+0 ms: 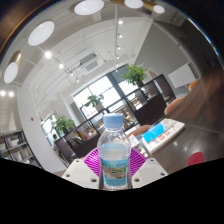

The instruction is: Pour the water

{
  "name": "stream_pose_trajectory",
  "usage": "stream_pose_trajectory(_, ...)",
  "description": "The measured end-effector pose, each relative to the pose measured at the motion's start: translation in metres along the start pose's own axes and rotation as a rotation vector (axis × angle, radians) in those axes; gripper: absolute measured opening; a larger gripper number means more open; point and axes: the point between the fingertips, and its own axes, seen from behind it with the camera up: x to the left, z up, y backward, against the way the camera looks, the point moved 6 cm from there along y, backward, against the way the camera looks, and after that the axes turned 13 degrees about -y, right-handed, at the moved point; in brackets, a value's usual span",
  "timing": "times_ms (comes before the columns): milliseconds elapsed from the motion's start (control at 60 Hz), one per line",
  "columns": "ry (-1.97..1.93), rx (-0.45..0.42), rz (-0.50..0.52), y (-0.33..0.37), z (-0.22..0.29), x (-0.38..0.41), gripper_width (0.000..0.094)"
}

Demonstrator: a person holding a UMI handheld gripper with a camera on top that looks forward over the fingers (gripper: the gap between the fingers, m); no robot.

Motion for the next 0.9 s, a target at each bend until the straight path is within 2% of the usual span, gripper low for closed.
stream_pose_trajectory(33, 0.100, -0.014, -0.045, 0.018, -0.001, 0.001, 0.0321)
stream_pose_trajectory(133, 0.304, -0.081, -0.140, 0.003, 0.050, -0.035, 0.0320)
stream_pose_trajectory(150, 0.334, -0.102, -0.153, 0.024, 0.035, -0.040, 0.0322)
stream_pose_trajectory(217, 0.427, -0.131, -0.228, 0.024, 0.059, -0.063, 0.0323)
stream_pose_trajectory(317, 0.514, -0.136, -0.334, 0.018, 0.069, -0.124, 0.0338)
stream_pose_trajectory(417, 0.531, -0.111, -0.408, 0.026, 0.074, -0.148, 0.0340)
stream_pose_trajectory(617, 0.521, -0.077, -0.468, 0.012, 0.058, -0.232, 0.0340)
stream_pose_trajectory(750, 0.526, -0.011, -0.509, 0.007, 0.031, -0.269, 0.0339)
stream_pose_trajectory(783, 0.515, -0.073, -0.485, 0.006, 0.033, -0.265, 0.0339)
stream_pose_trajectory(900, 0.502, -0.091, -0.469, 0.011, 0.032, -0.268, 0.0351)
